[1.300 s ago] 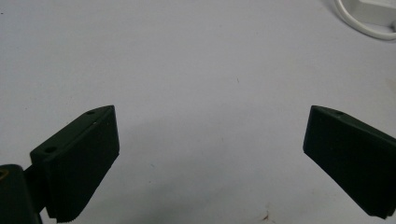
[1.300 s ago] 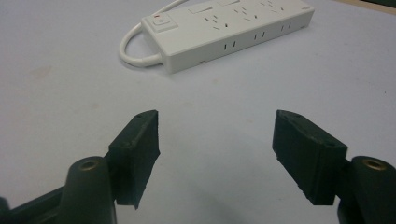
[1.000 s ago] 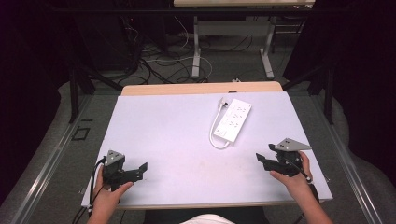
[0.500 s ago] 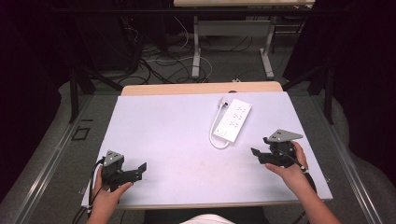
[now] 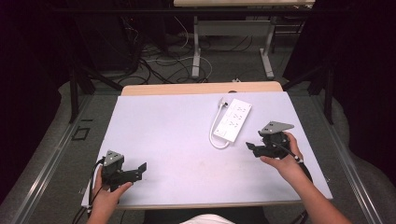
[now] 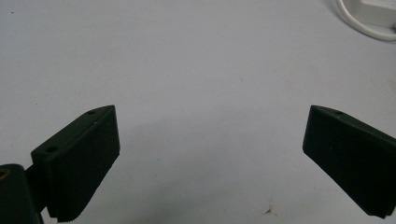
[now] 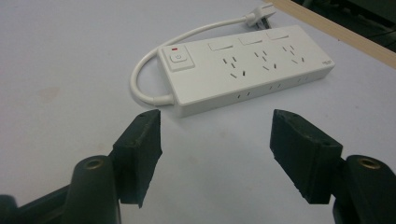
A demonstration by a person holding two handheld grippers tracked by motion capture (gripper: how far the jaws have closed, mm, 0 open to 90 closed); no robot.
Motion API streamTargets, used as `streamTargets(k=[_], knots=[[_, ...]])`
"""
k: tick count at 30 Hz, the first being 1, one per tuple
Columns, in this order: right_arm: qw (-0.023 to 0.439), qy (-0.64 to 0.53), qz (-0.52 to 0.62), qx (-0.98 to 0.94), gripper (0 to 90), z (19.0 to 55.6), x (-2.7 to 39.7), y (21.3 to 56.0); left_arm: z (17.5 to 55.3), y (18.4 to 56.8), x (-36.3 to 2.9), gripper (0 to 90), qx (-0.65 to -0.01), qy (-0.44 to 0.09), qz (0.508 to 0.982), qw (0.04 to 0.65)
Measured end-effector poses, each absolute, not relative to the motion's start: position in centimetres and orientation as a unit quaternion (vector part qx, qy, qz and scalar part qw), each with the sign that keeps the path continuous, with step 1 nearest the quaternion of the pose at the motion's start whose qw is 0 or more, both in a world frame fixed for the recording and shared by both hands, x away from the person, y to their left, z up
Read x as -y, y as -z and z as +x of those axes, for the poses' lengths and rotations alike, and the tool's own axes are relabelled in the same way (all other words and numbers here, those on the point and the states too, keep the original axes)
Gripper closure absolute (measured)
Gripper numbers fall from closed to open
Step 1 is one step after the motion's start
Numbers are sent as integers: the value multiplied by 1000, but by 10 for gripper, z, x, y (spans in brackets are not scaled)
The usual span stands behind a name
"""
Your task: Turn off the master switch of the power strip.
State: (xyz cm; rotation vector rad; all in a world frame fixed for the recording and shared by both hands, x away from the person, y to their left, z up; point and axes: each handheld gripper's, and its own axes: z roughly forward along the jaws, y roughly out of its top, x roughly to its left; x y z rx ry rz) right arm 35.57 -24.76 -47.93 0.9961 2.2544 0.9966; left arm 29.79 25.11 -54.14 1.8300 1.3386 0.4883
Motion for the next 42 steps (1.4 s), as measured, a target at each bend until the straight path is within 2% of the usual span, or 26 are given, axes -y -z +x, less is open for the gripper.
streamTargets(k=[42], knots=[[205,-333,373,-842,365,405,206,463,299,542,-255,41,-530,-192,724,398]])
